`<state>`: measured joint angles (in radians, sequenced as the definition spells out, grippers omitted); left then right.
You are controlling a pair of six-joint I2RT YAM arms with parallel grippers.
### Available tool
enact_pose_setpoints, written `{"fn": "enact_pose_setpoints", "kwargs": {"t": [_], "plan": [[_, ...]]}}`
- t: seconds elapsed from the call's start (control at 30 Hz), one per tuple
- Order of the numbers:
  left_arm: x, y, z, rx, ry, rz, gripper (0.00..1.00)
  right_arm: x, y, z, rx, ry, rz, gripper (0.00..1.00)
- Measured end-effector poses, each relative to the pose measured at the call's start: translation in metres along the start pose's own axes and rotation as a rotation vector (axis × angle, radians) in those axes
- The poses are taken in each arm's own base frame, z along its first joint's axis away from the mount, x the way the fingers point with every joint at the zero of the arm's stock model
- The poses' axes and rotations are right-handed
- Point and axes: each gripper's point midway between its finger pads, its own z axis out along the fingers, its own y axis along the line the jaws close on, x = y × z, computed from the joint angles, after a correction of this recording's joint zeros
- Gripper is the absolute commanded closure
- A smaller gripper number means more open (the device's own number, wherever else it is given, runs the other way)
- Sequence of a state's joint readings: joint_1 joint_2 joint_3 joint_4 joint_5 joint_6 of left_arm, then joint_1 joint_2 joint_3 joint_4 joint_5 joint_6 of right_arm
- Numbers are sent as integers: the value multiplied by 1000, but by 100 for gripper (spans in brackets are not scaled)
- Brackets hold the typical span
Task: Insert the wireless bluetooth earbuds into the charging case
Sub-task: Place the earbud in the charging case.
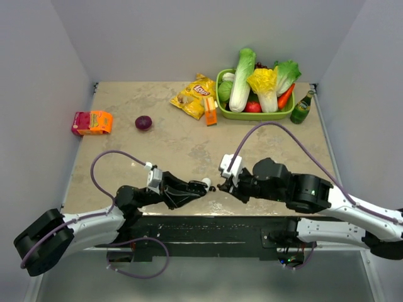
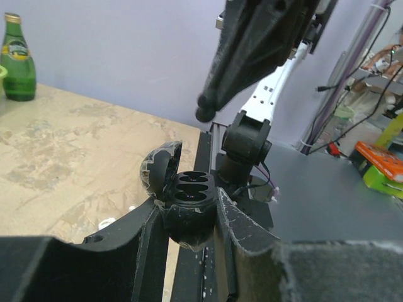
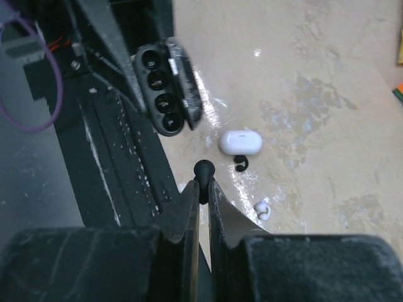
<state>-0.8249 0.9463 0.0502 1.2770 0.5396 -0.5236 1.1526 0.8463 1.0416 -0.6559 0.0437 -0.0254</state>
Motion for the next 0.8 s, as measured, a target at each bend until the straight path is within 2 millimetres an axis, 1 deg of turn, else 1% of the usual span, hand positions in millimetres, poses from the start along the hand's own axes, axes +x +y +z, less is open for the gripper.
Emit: {"fn": "enact_pose_setpoints", "kwargs": {"t": [0.07, 0.13, 0.23, 0.43, 0.5, 0.6, 0.8], "plan": [[4, -3, -1, 21, 18, -5, 100, 8, 15, 2, -42, 39, -55, 100], [11, -5, -1, 33, 43, -21, 100, 14, 23, 3, -67, 62, -87, 100], [22, -5, -2, 45, 85, -44, 100, 14, 24, 0, -74, 68, -108, 100], [45, -7, -6, 72, 168, -100, 100, 3, 25, -5, -90, 57, -131, 100], [53, -8, -9, 80, 201, -132, 100, 1, 28, -2, -105, 63, -136, 100], [64, -10, -12, 90, 241, -171, 100, 4, 31, 5, -119, 88, -140, 100], [70, -15, -15, 113, 273, -209, 100, 13, 39, 18, -160, 140, -140, 100]]}}
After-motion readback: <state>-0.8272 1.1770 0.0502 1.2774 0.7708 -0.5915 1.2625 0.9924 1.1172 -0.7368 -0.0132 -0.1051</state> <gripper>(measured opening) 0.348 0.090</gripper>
